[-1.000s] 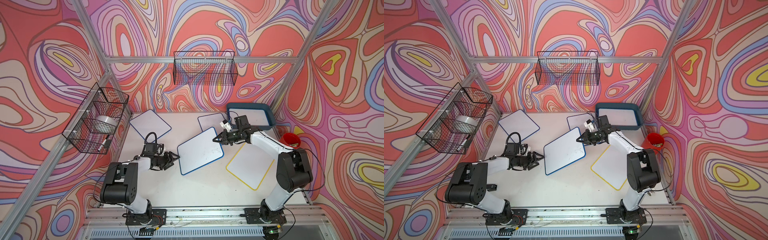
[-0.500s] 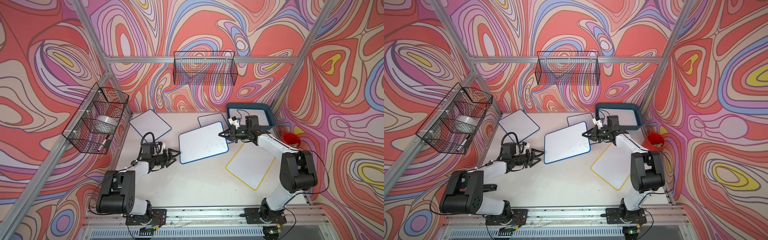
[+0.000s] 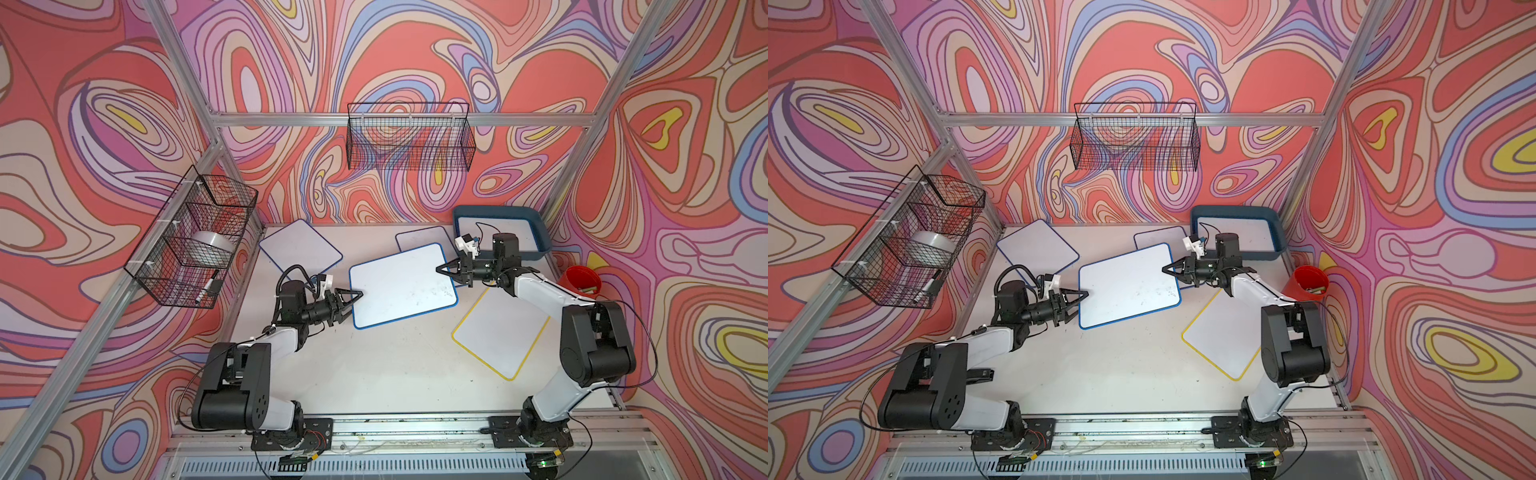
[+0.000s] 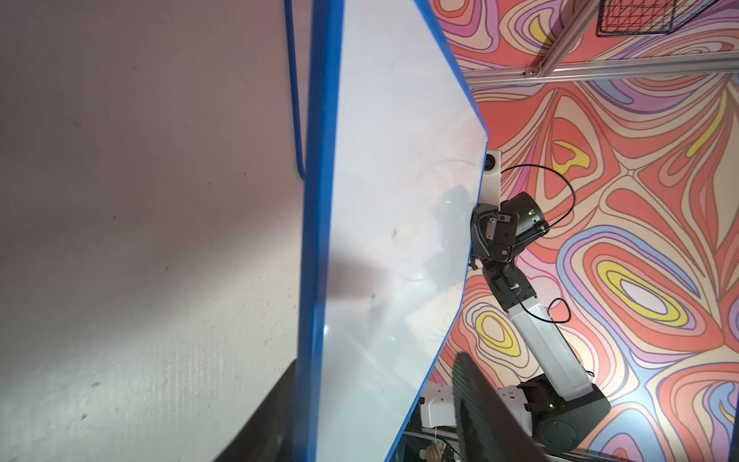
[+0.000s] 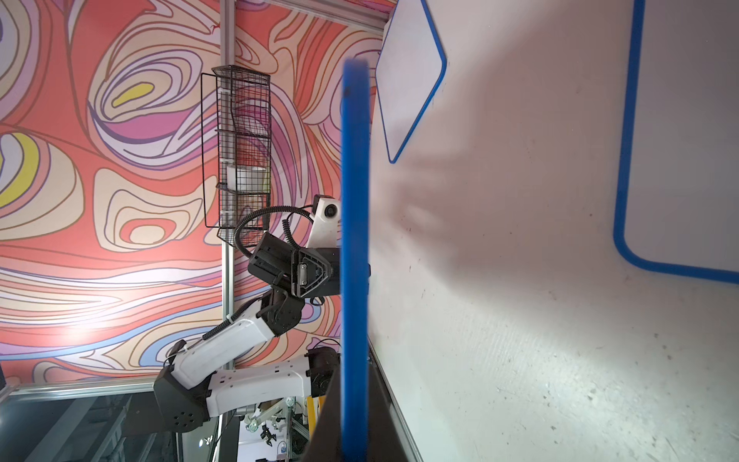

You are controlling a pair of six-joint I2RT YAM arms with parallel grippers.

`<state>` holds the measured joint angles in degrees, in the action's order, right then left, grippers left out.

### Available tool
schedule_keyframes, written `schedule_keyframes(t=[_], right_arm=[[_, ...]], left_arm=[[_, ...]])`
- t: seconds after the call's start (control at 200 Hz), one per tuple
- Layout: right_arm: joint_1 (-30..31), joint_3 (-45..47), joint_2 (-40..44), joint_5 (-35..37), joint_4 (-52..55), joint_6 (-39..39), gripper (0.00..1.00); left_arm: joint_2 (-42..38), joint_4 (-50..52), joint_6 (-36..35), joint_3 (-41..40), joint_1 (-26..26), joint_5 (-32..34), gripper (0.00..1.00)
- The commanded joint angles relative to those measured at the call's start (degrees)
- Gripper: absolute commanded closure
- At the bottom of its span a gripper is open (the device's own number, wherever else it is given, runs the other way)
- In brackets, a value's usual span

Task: Put the whiteboard into the storage box
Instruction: Pick up the whiteboard at the center of the board.

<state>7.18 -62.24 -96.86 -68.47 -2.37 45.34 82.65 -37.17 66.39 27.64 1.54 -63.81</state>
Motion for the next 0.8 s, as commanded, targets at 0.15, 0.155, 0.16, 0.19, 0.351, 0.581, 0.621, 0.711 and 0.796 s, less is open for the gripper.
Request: schedule_keyframes(t=[0.15, 0.155, 0.16, 0.19, 0.351, 0.581, 0.621, 0.711, 0.796], right_arm=[[0.2, -0.1, -0.4, -4.5, -6.6, 3.3, 1.00], [0.2, -0.1, -0.4, -4.5, -6.6, 3.3, 1.00], [0.2, -0.1, -0.4, -4.6, -6.6, 3.3, 1.00], [0.2, -0.2, -0.6, -4.5, -6.5, 3.3, 1.00], [0.2, -2.4, -1.2, -0.9, 2.5, -3.0, 1.00], [-0.4, -2.2, -1.6, 2.7, 5.0, -4.2, 0.95], [-0.7, -2.1, -1.4, 3.4, 5.2, -4.1, 0.93], [-1.6, -1.8, -0.9, 5.1, 5.7, -4.1, 0.86], [-2.7, -1.2, -0.1, 8.1, 6.4, -3.8, 0.79]], left_arm=[[4.1, -22.7, 13.4, 1.4, 1.6, -3.7, 0.63], [4.2, -23.1, 13.6, 1.4, 1.6, -3.7, 0.63], [4.3, -23.5, 13.8, 1.4, 1.6, -3.7, 0.64], [4.9, -25.6, 15.1, 1.3, 1.7, -3.8, 0.66], [9.1, -35.5, 21.6, 1.4, 1.9, -4.0, 0.85], [12.8, -40.6, 25.0, 1.4, 1.9, -3.8, 1.00], [13.0, -40.6, 24.9, 1.4, 1.9, -3.5, 1.00], [12.9, -40.7, 24.8, 1.4, 1.9, -1.8, 1.00], [12.5, -40.7, 24.6, 1.4, 1.9, 0.4, 1.00]])
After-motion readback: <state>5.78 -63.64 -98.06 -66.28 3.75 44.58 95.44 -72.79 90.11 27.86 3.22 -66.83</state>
